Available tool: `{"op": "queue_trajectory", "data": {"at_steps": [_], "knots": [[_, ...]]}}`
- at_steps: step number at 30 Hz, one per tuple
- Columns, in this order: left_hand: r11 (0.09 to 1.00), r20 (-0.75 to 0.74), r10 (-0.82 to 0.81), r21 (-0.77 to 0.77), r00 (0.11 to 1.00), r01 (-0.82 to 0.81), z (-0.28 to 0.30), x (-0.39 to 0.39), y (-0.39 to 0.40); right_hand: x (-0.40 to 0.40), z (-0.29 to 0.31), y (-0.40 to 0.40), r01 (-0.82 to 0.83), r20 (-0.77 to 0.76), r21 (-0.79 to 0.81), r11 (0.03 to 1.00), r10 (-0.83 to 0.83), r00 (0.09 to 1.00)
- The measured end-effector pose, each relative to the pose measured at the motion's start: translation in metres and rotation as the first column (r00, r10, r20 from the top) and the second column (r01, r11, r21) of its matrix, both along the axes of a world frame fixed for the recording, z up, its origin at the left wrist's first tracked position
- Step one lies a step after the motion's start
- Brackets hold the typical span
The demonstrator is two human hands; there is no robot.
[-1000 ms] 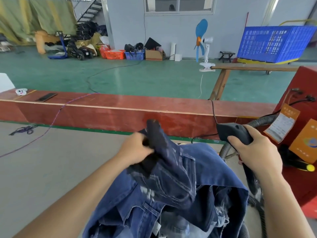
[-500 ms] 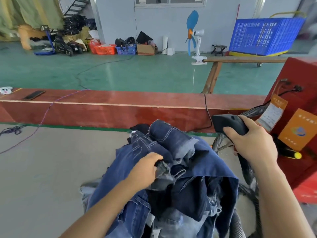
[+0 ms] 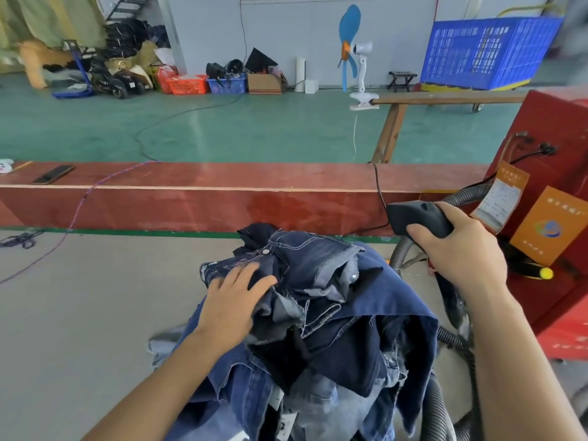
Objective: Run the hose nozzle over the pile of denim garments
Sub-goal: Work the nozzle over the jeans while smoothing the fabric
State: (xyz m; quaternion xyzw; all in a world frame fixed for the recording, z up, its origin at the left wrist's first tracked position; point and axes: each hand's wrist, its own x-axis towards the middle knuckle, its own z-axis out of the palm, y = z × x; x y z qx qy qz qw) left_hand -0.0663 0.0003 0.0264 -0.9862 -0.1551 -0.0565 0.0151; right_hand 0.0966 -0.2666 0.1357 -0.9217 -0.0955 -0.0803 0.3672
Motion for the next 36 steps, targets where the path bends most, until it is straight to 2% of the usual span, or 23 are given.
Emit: {"op": "queue_trajectory", "data": {"at_steps": [3,5,7,8,9,10,11,12,13,14,16,17,19,20,22,24,25,27,29,31,32,34,36], "knots": [[0.956,0.289,0.231,-0.244,0.929,-0.162,0.006,-0.018,0.010,-0.002,0.000,0.001,-0.016,0.000,0.002,1.000,0.016,1.000],[0.959,0.462,0.243,-0.246,0.853,-0.140,0.008,-0.039,0.019,-0.001,0.000,0.000,-0.015,0.005,-0.001,1.000,0.015,1.000],[0.967,0.440,0.228,-0.203,0.868,-0.152,-0.004,-0.065,0.027,0.000,0.000,0.000,-0.006,0.010,-0.013,1.000,0.006,1.000],[0.972,0.321,0.194,-0.190,0.927,-0.138,-0.012,-0.077,0.025,0.000,0.001,0.000,-0.004,0.011,-0.020,1.000,0.004,1.000],[0.966,0.098,0.163,-0.218,0.982,-0.139,-0.020,-0.088,0.024,0.000,0.001,0.001,-0.004,0.012,-0.024,1.000,0.004,1.000],[0.953,-0.200,0.113,-0.257,0.973,-0.163,-0.029,-0.098,0.024,-0.001,0.001,0.001,-0.005,0.012,-0.026,1.000,0.005,1.000],[0.926,-0.427,0.036,-0.326,0.904,-0.190,-0.037,-0.105,0.024,-0.001,0.001,0.001,-0.006,0.010,-0.028,1.000,0.006,1.000],[0.905,-0.546,-0.024,-0.368,0.837,-0.214,-0.041,-0.108,0.022,-0.002,0.001,0.002,-0.008,0.009,-0.033,0.999,0.009,1.000],[0.901,-0.569,-0.009,-0.362,0.822,-0.240,-0.043,-0.107,0.020,-0.002,0.001,0.003,-0.013,0.011,-0.037,0.999,0.013,1.000],[0.918,-0.516,0.062,-0.308,0.854,-0.252,-0.039,-0.100,0.016,-0.003,0.001,0.004,-0.017,0.016,-0.041,0.999,0.018,1.000],[0.926,-0.269,0.246,-0.217,0.931,-0.307,-0.024,-0.082,0.008,-0.004,0.001,0.006,-0.029,0.018,-0.043,0.999,0.030,0.999],[0.922,-0.100,0.273,-0.256,0.957,-0.290,-0.021,-0.070,0.006,-0.005,0.001,0.008,-0.036,0.015,-0.045,0.998,0.037,0.999],[0.906,0.188,0.165,-0.416,0.968,-0.074,-0.015,-0.049,0.004,-0.006,0.002,0.010,-0.055,0.008,-0.052,0.997,0.055,0.998],[0.890,0.225,0.055,-0.453,0.973,0.054,-0.008,-0.040,0.001,-0.006,0.002,0.012,-0.061,0.005,-0.055,0.997,0.062,0.998],[0.854,0.095,-0.169,-0.482,0.981,0.194,-0.002,-0.025,-0.005,-0.007,0.003,0.014,-0.070,-0.005,-0.061,0.996,0.070,0.998],[0.876,-0.134,-0.242,-0.456,0.961,0.156,-0.001,-0.015,-0.011,-0.007,0.003,0.014,-0.080,-0.016,-0.065,0.995,0.079,0.997],[0.896,-0.176,-0.216,-0.426,0.961,0.123,0.000,-0.012,-0.013,-0.007,0.003,0.014,-0.085,-0.018,-0.062,0.994,0.084,0.996],[0.900,-0.060,-0.120,-0.428,0.991,0.083,0.004,-0.009,-0.013,-0.006,0.003,0.014,-0.086,-0.015,-0.057,0.995,0.085,0.996],[0.886,0.216,0.027,-0.458,0.976,0.077,0.015,-0.008,-0.011,-0.004,0.003,0.013,-0.076,-0.014,-0.061,0.995,0.075,0.997],[0.788,0.476,0.269,-0.608,0.837,0.093,0.033,-0.009,-0.007,-0.003,0.003,0.012,-0.064,-0.015,-0.064,0.996,0.063,0.998],[0.709,0.541,0.411,-0.695,0.734,0.115,0.046,-0.008,-0.006,-0.003,0.003,0.012,-0.060,-0.013,-0.064,0.996,0.059,0.998],[0.583,0.598,0.630,-0.786,0.495,0.208,0.076,-0.008,-0.004,-0.003,0.003,0.011,-0.055,-0.011,-0.058,0.997,0.055,0.998],[0.561,0.634,0.740,-0.766,0.227,0.313,0.111,-0.009,-0.003,-0.003,0.003,0.011,-0.055,-0.012,-0.058,0.997,0.054,0.998]]}}
